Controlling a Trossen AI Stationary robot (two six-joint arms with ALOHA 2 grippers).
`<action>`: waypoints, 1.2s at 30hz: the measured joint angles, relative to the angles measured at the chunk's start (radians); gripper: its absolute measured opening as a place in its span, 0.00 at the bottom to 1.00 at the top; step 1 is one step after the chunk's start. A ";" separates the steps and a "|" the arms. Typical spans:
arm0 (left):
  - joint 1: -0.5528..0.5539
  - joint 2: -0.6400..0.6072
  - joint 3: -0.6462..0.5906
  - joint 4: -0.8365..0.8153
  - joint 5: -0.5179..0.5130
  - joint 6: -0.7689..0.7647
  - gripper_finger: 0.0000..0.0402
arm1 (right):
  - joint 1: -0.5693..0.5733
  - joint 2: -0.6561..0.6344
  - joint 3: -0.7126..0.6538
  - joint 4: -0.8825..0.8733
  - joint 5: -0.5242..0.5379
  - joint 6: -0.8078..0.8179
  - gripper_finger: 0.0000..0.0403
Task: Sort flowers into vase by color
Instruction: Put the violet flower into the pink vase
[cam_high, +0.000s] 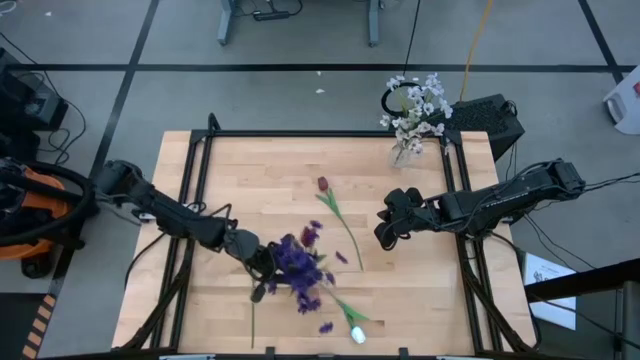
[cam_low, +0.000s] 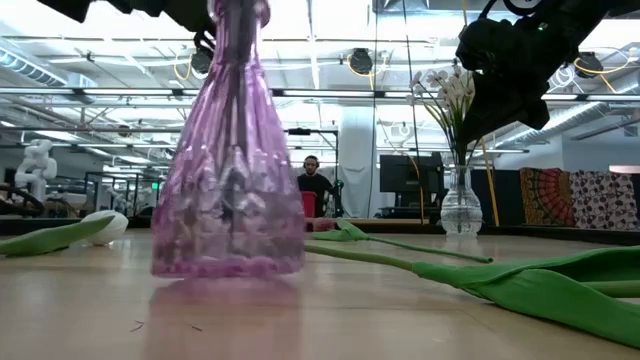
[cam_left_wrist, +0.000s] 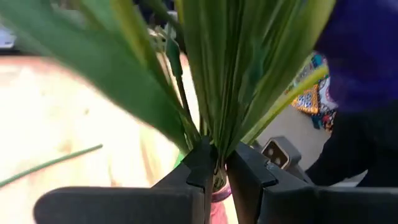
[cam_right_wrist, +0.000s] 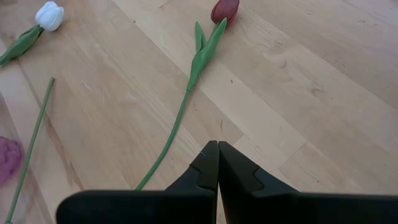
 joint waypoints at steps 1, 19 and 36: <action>0.001 -0.019 0.000 -0.028 0.000 0.000 0.11 | 0.000 0.000 0.000 0.000 0.000 0.000 0.00; -0.016 -0.086 0.002 -0.087 0.004 -0.025 0.11 | 0.000 0.000 0.000 0.000 0.001 -0.003 0.00; -0.008 -0.086 0.003 -0.097 0.006 -0.025 0.11 | 0.000 0.000 0.000 0.000 0.001 0.000 0.00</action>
